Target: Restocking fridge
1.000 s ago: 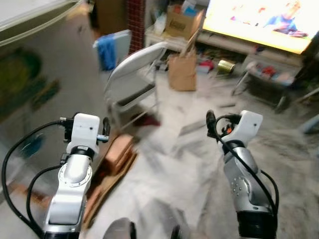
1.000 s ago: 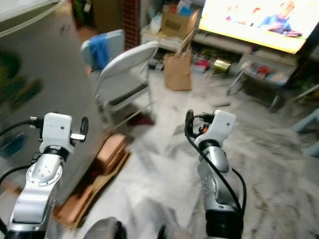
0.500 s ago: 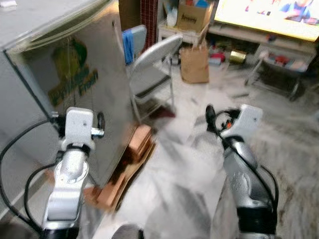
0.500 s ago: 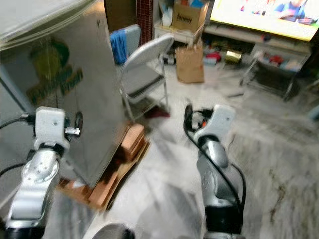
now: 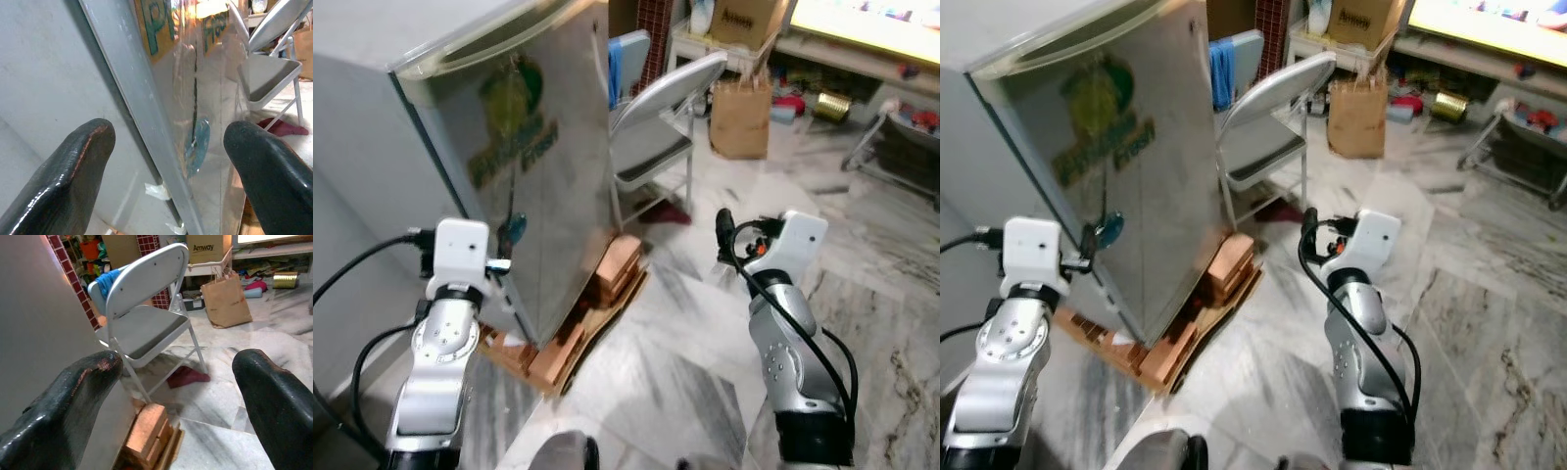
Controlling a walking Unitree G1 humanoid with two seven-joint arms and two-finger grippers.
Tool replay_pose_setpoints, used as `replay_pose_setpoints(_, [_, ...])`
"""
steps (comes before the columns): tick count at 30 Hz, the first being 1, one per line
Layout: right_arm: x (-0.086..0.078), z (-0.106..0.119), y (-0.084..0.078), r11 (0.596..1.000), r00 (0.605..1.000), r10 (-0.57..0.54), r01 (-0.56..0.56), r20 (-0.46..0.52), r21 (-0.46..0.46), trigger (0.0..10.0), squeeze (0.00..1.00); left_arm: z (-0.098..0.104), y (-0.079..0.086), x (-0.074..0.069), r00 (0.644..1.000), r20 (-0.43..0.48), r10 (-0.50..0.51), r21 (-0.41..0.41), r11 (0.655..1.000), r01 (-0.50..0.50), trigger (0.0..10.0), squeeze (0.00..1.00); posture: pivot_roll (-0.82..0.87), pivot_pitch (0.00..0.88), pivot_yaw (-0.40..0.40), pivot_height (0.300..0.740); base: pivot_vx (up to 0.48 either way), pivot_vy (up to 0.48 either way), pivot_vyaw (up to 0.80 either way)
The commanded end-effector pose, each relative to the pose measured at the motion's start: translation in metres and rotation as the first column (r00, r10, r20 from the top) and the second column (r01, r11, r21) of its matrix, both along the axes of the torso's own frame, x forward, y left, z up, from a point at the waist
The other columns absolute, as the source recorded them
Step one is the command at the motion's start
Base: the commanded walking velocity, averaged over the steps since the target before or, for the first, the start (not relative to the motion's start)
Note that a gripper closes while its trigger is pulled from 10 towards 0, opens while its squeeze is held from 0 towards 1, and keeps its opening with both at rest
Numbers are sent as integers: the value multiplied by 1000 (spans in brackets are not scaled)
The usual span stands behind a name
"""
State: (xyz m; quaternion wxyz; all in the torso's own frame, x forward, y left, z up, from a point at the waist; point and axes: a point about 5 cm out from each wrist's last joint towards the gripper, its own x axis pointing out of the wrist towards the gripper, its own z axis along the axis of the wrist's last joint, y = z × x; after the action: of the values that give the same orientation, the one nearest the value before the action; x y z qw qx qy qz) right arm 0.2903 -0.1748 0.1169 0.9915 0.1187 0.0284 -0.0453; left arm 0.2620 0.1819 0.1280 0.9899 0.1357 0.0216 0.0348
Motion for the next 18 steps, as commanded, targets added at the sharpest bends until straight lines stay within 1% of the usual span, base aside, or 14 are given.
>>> replay_pose_setpoints(1, [-9,-6,-15,999,999,-47,46,-22,-17,10000,0,3,-3,-3,1000,11,-21,-13,1000,21,10000,0,87,54,-47,740,0,480,0])
replay_pose_setpoints(3, [-10,-7,-17,999,999,-44,44,-25,-20,10000,0,5,-4,-1,999,15,-32,-23,999,32,10000,0,81,63,-46,740,0,480,0])
replay_pose_setpoints(4, [-10,-10,-16,999,999,-34,33,-31,-32,10000,0,4,-7,1,998,16,-59,-15,998,59,10000,0,68,56,-33,740,0,480,0])
replay_pose_setpoints(6, [-10,-11,-16,999,999,-34,33,-36,-39,10000,0,2,-8,1,997,15,-70,-13,997,70,10000,0,68,56,-33,740,0,480,0])
replay_pose_setpoints(7, [-11,-13,-15,999,999,-34,33,-39,-43,10000,0,1,-9,1,997,14,-78,-12,997,78,10000,0,67,50,-31,740,0,480,0])
replay_pose_setpoints(8, [-11,-14,-13,998,999,-36,34,-37,-45,10000,0,-6,-9,0,997,-5,-78,-24,997,78,10000,0,63,39,-23,740,0,480,0])
replay_pose_setpoints(11, [-12,-14,-16,996,996,-71,68,-46,-60,10000,0,-11,-10,-1,996,-14,-83,-20,996,83,10000,0,65,21,-26,740,0,480,0])
replay_pose_setpoints(12, [-14,-12,-18,993,994,-100,97,-40,-73,10000,0,-10,-11,0,996,-10,-91,-36,995,90,10000,0,61,25,-32,740,0,375,0])
replay_pose_setpoints(14, [-15,-11,-20,990,992,-119,117,-32,-82,10000,0,-8,-13,1,995,-6,-104,-61,993,103,10000,0,60,27,-35,740,0,375,0])
replay_pose_setpoints(16, [-19,-14,-22,986,991,-125,120,-40,-112,10000,0,-8,-14,4,994,3,-114,-41,993,114,10000,0,55,23,-42,740,0,0,0])
replay_pose_setpoints(18, [-23,-20,-23,982,990,-130,120,-62,-146,10000,0,-12,-15,5,989,-19,-147,-82,986,145,10000,0,56,28,-49,740,0,0,0])
